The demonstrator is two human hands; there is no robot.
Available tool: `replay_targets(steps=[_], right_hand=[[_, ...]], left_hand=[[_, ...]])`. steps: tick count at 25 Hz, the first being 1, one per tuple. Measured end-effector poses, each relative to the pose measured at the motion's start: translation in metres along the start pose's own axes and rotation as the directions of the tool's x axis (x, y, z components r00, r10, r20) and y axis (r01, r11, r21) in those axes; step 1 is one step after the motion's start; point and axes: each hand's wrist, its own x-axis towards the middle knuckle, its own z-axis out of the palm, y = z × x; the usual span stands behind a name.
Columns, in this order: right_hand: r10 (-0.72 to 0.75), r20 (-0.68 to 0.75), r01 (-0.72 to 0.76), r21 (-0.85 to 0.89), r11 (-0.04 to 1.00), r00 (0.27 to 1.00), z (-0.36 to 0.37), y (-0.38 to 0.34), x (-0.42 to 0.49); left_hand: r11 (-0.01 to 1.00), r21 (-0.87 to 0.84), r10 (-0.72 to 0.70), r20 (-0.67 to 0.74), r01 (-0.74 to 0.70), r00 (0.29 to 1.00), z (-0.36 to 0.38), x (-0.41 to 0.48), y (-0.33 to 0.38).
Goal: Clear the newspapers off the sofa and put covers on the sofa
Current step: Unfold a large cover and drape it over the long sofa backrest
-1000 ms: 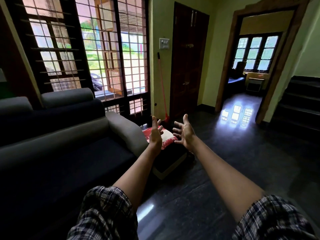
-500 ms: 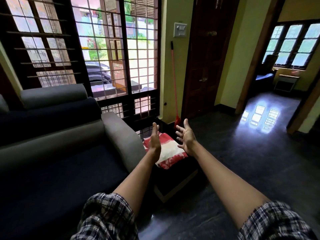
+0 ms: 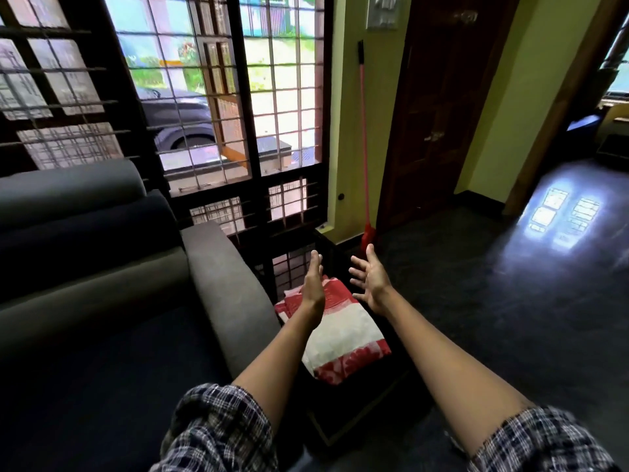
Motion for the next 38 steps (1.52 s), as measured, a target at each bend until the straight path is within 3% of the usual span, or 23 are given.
replay_targets(steps=[9,14,21,24,27,32,36,38], right_hand=[[0.288,0.015,-0.286,-0.085,0.954,0.957,-0.067,0.058,0.215],[0.543,-0.052,-0.543,-0.184,0.819,0.838,-0.116,0.115,0.295],[0.672,-0.192,-0.698,-0.240,0.675,0.715,-0.158,0.211,0.334],[0.661,-0.261,-0.710,-0.302,0.636,0.703,-0.175,0.251,0.339],[0.661,-0.310,-0.729,-0.344,0.592,0.683,-0.190,0.277,0.347],[0.703,-0.274,-0.738,-0.425,0.524,0.657,-0.198,0.309,0.356],[0.699,-0.300,-0.755,-0.358,0.549,0.650,-0.202,0.302,0.350],[0.679,-0.314,-0.747,-0.330,0.577,0.664,-0.200,0.286,0.346]], left_hand=[[0.965,-0.032,-0.262,-0.193,0.260,0.946,0.031,0.175,-0.110],[0.878,-0.120,-0.475,-0.333,0.463,0.815,0.050,0.233,-0.174],[0.748,-0.193,-0.652,-0.394,0.635,0.648,0.050,0.245,-0.260],[0.693,-0.238,-0.711,-0.381,0.680,0.591,0.046,0.245,-0.284],[0.682,-0.229,-0.720,-0.379,0.695,0.582,0.043,0.248,-0.302],[0.666,-0.218,-0.731,-0.384,0.713,0.564,0.039,0.249,-0.327],[0.693,-0.166,-0.704,-0.366,0.702,0.609,0.040,0.241,-0.329],[0.703,-0.060,-0.678,-0.357,0.709,0.642,0.040,0.237,-0.325]])
